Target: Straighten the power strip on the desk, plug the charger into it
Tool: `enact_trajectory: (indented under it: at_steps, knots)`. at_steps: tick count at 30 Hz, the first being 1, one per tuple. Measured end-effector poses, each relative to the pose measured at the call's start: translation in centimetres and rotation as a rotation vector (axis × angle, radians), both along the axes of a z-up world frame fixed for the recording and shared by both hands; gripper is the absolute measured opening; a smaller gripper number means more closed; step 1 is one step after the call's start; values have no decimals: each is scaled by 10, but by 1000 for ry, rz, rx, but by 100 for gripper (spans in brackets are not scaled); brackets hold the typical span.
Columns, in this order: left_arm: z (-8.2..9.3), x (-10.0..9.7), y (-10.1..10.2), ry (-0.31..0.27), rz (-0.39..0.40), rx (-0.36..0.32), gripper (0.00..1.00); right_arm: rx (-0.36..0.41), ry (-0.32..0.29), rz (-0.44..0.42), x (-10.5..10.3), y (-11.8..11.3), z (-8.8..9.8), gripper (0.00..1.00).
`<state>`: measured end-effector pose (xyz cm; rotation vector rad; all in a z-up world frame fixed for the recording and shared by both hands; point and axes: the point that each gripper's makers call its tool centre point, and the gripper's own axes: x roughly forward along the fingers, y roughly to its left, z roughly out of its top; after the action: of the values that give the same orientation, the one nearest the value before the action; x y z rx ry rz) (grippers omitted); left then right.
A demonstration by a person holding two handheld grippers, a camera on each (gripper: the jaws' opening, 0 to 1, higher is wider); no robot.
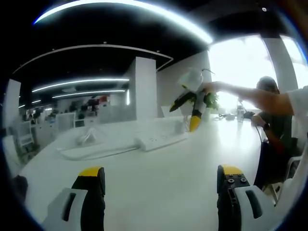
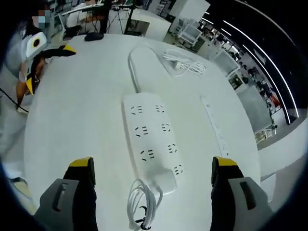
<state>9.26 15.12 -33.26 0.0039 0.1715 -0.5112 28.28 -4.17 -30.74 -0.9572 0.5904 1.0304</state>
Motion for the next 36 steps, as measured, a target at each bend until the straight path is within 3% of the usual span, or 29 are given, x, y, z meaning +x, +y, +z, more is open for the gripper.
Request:
enact_trajectory:
  at_steps: [14, 19, 36]
  knots:
    - [0, 1, 2, 0, 4, 0, 99, 208, -18, -36, -12, -1, 26, 100]
    - [0, 1, 1, -2, 1, -2, 99, 222, -35, -45, -19, -11, 27, 100]
    - [0, -1, 2, -6, -3, -9, 99, 437, -93, -108, -33, -29, 48, 100]
